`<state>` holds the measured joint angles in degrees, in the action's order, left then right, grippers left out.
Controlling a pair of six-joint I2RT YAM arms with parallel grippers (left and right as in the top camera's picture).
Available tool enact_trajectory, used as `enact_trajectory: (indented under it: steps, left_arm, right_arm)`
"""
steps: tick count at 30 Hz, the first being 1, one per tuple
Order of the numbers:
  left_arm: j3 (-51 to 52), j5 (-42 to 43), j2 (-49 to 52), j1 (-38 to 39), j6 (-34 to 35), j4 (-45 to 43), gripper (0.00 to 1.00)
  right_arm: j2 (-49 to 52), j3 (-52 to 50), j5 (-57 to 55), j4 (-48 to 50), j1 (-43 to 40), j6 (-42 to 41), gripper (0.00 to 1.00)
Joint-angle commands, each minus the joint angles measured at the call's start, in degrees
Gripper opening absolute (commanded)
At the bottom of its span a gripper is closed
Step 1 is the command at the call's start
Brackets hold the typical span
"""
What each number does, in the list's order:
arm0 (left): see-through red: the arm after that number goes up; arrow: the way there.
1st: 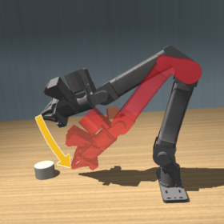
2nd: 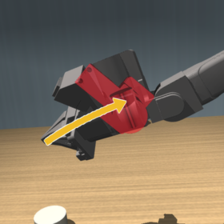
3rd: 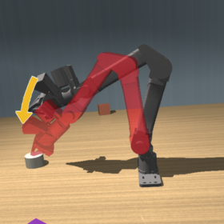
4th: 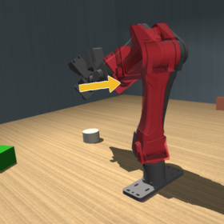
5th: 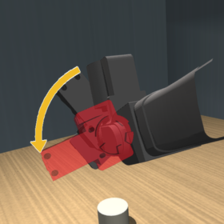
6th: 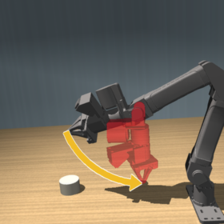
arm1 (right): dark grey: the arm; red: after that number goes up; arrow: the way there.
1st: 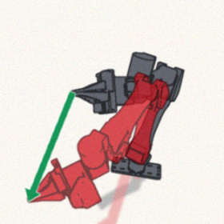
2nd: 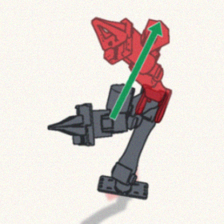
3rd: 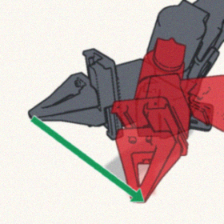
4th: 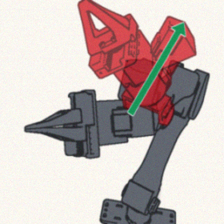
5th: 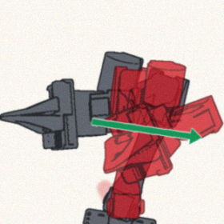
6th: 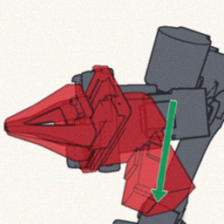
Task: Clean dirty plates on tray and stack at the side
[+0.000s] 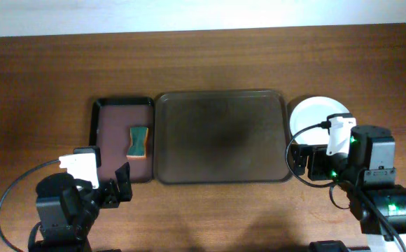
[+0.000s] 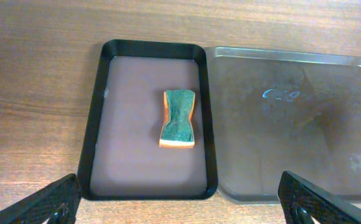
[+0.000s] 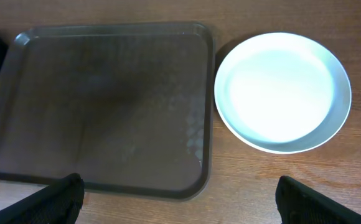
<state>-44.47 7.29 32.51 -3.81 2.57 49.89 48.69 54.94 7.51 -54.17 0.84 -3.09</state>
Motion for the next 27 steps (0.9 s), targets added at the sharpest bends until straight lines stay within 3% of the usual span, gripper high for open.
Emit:
enact_trajectory:
  steps: [1,3,8,11,16,27]
  left_arm:
    - [0.1,0.5,0.0,0.1,-0.9,-0.1,0.99]
    - [0.1,0.5,0.0,0.1,-0.9,-0.1,0.99]
    - [0.1,0.5,0.0,0.1,-0.9,-0.1,0.99]
    - [0.1,0.5,0.0,0.1,-0.9,-0.1,1.0]
    - [0.1,0.5,0.0,0.1,-0.9,-0.1,0.99]
    - [0.1,0.5,0.0,0.1,-0.9,-0.1,0.99]
  right_arm:
    - [-4.6,-0.6,-1.7,0.7,0.3,0.1,0.99]
    - [-16.9,-8.5,-2.2,12.7,0.3,0.1,0.99]
    - [-46.2,-43.0,-2.4,52.4,0.3,0.1,0.99]
    - [-48.5,-52.7,-5.1,62.3,1.0,0.1,0.99]
    - [-48.5,-54.6,-6.8,49.4,2.6,5.8,0.99]
    - [-48.4,-54.6,-6.7,49.6,2.6,5.9,0.99]
